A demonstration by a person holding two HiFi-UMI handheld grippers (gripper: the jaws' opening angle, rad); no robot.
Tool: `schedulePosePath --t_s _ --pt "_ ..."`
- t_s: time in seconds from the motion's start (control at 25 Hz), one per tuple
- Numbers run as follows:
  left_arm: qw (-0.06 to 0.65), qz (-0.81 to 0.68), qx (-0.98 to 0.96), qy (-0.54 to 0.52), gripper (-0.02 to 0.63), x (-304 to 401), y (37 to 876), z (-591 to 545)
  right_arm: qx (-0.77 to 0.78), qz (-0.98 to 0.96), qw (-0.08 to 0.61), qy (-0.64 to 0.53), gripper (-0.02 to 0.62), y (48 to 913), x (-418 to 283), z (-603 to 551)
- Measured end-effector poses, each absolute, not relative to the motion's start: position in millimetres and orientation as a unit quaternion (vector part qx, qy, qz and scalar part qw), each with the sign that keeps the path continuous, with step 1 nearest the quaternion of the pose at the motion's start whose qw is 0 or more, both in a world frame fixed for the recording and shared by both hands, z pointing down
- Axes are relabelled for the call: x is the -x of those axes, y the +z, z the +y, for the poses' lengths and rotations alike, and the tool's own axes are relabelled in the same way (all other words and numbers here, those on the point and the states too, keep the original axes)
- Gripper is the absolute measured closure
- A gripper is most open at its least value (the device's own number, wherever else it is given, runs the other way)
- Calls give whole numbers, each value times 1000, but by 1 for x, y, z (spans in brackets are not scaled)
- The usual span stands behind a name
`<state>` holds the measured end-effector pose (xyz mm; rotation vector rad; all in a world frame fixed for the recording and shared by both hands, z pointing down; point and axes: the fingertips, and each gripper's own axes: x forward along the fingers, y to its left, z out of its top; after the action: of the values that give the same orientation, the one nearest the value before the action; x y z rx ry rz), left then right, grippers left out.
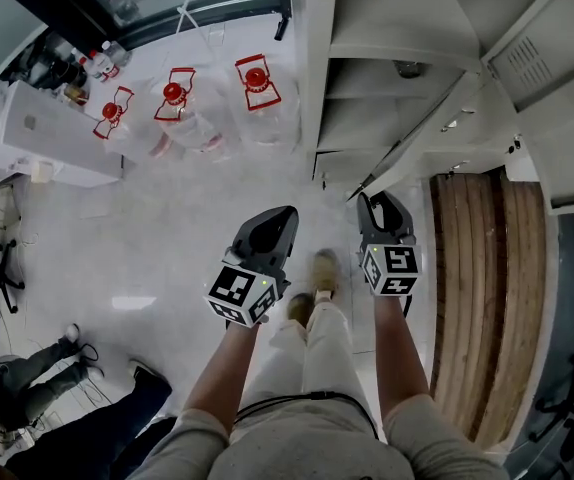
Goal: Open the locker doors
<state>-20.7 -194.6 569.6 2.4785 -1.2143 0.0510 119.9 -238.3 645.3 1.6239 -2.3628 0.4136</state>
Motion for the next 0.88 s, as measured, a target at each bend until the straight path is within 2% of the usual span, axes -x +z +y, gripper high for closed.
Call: schedulePosePath --t_s 0.36,0.88 --pt "187 -419 -888 19 607 12 567 -175 -585 -788 119 151 465 646 -149 -211" --pt "190 -382 -904 23 607 -35 569 -161 -626 -755 125 148 511 645 -203 -179"
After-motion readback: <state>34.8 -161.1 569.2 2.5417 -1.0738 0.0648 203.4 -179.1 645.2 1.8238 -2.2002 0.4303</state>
